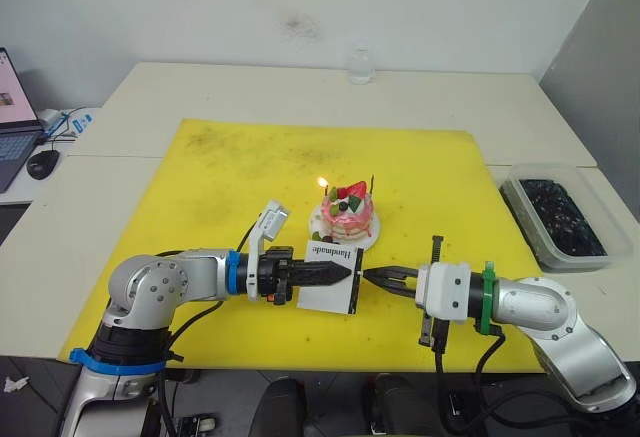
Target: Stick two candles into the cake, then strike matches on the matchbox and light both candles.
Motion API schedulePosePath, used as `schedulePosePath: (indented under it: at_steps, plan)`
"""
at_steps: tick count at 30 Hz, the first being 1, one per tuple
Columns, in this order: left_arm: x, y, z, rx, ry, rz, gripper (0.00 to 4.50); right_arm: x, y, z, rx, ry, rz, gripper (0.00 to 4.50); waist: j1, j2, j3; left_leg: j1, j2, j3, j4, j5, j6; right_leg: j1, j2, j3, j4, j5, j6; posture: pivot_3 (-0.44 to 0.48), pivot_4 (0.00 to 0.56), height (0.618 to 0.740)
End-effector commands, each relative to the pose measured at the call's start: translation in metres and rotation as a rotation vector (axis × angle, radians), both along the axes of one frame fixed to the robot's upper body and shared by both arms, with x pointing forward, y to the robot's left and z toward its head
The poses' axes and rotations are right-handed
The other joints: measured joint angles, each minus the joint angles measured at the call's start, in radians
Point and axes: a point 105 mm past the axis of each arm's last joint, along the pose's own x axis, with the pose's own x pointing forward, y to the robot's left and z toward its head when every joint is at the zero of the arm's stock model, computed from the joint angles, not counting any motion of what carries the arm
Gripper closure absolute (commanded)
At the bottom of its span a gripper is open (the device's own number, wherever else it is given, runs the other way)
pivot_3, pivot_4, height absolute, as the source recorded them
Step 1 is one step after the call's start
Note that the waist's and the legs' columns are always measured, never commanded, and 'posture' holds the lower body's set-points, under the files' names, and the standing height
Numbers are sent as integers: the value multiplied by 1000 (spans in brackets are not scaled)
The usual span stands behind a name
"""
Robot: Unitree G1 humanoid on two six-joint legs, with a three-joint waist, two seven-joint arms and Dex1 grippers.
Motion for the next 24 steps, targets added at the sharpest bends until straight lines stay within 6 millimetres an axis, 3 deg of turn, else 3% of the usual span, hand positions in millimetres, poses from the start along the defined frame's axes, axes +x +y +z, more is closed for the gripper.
schedulePosePath:
  at_steps: [1, 4, 8, 11, 13, 16, 21, 24]
  plan:
    - [-9, -10, 17, -64, -56, -63, 4500, -5, 7, 2, 3, -18, 48, 4486, 0, 0, 0, 0, 0, 0, 0, 0, 0, 0, 0, 0, 0, 0, 0, 0, 150, 740]
    - [-8, -13, 21, -88, -60, -69, 4500, -12, 11, -2, -8, -9, 94, 4486, 0, 0, 0, 0, 0, 0, 0, 0, 0, 0, 0, 0, 0, 0, 0, 0, 150, 740]
    - [25, -1, 86, -165, -260, 3, 4500, -36, 6, -25, -61, 60, 198, 4486, 16, -3, 2, 0, -1, -1, 0, 0, 0, 0, 0, -1, 0, 0, 0, 0, 150, 740]
    - [49, 28, 135, -130, -446, 117, 4500, -46, 1, -23, -81, 66, 252, 4486, 21, -5, 3, -4, -1, -1, 4, 0, 0, 0, 8, -4, 0, 1, -1, 0, 150, 740]
    - [52, 41, 153, -111, -502, 146, 4500, -46, -3, -18, -91, 54, 260, 4486, 4, -2, 2, 0, -1, 1, 3, 0, 0, -1, 9, 0, 0, 1, -1, 0, 150, 740]
    - [36, 38, 150, -86, -504, 100, 4500, -34, -6, -5, -64, 21, 197, 4486, -3, -1, 1, 3, 0, 3, 0, 0, 0, 2, 7, 1, -1, 1, 0, 0, 150, 740]
    - [9, 29, 112, -37, -399, 33, 4500, -18, -9, 12, -17, 1, 82, 4486, -1, -2, 1, 0, 3, -1, 1, 0, -1, 0, 2, 1, 0, 1, 0, 0, 150, 740]
    - [-8, 32, 74, 33, -288, 24, 4500, 5, -17, 27, -23, -56, -23, 4486, -4, -1, 1, 1, 2, 0, 1, 0, -1, 1, 0, 1, 1, 1, 0, 0, 150, 740]
